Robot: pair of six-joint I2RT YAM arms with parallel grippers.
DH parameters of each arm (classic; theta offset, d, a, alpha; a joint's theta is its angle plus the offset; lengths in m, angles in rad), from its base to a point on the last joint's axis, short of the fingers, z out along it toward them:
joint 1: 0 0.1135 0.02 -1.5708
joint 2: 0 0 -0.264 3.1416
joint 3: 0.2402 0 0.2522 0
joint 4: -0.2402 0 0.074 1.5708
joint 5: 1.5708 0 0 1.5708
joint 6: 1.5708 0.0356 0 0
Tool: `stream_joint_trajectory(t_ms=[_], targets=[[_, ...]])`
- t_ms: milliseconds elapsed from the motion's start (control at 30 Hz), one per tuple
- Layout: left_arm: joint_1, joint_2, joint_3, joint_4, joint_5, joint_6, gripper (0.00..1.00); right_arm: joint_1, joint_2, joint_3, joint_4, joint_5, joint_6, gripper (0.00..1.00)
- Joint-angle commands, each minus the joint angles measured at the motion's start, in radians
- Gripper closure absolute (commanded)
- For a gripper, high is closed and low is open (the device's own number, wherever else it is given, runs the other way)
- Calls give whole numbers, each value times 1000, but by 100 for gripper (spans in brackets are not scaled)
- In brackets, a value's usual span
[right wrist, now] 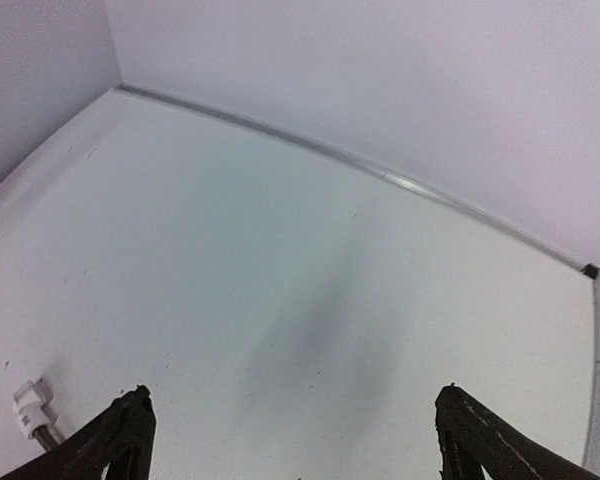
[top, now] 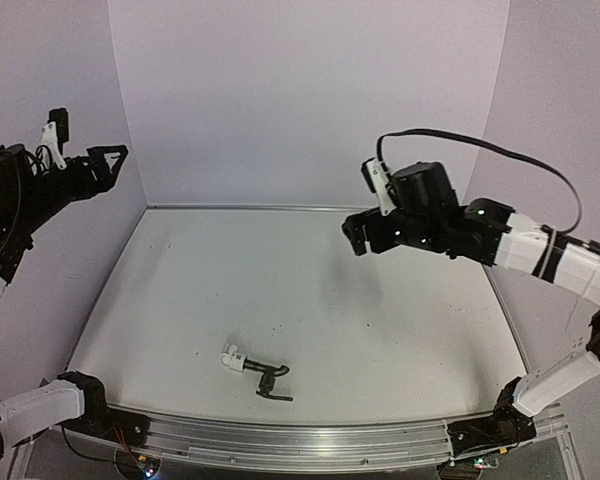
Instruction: Install the water faucets
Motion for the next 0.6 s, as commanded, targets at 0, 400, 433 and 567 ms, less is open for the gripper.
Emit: stream_joint_trajectory(t_ms=[0, 400, 433, 567], targets=[[-2, -37, -4, 93, -162, 49, 0, 8, -159, -48, 58, 335, -119, 2], [-1, -60, 43, 95, -200, 67, 0, 8, -505, -95, 113, 526, -211, 2], [-1, -61, 43, 94, -201, 67, 0, 8, -514, -101, 124, 531, -218, 2], [-1, -68, 40, 94, -201, 65, 0, 8, -558, -154, 178, 496, -231, 2]])
